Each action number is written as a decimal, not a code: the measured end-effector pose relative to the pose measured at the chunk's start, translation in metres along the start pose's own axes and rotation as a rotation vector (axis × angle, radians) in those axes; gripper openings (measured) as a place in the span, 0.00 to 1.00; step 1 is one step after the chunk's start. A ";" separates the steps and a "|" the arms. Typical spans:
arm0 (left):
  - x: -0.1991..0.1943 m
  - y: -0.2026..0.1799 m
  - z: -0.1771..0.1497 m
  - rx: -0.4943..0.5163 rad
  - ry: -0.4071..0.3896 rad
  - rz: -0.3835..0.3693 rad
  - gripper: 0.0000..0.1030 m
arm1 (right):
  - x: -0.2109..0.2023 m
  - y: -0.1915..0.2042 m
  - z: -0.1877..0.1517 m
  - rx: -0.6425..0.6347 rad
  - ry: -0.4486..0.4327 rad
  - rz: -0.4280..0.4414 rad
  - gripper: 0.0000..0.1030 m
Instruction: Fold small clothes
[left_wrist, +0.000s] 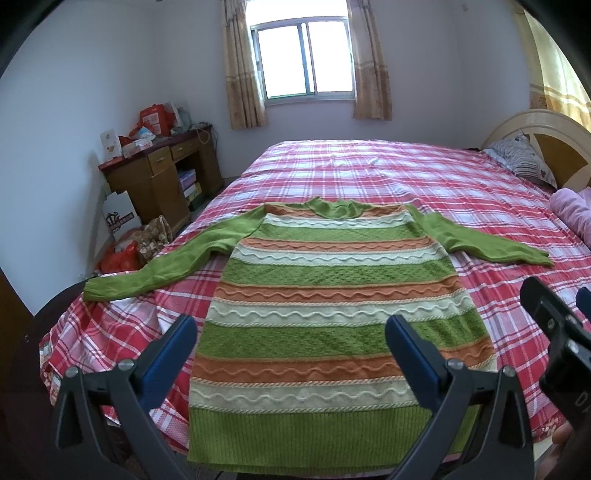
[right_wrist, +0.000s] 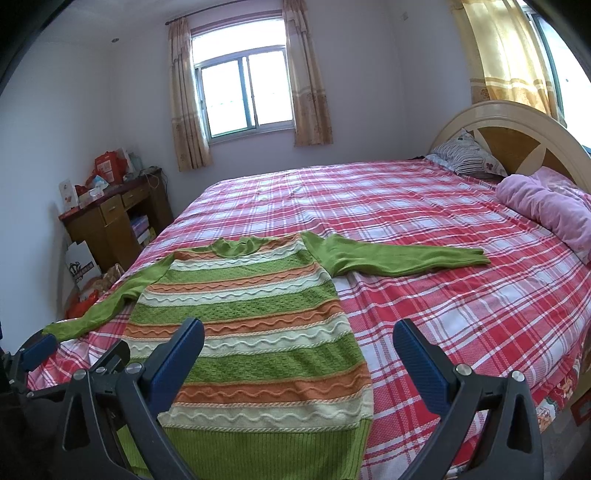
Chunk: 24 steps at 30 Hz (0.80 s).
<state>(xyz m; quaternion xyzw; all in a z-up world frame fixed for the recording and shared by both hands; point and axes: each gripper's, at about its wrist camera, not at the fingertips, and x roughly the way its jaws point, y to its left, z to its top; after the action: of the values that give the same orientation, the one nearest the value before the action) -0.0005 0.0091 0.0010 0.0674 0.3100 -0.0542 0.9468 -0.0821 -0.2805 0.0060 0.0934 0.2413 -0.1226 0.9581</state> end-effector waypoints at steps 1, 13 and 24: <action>0.000 0.001 0.000 -0.001 0.001 0.000 1.00 | 0.000 0.001 0.001 0.001 0.002 0.001 0.99; -0.001 0.006 -0.006 -0.001 -0.002 -0.001 1.00 | 0.003 0.004 -0.002 -0.008 0.011 -0.001 0.99; 0.000 0.008 -0.006 -0.004 -0.001 -0.002 1.00 | 0.004 0.003 -0.002 -0.012 0.016 -0.002 0.99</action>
<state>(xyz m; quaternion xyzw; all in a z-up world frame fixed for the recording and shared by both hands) -0.0032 0.0178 -0.0028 0.0651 0.3097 -0.0547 0.9470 -0.0793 -0.2775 0.0025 0.0886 0.2497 -0.1214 0.9566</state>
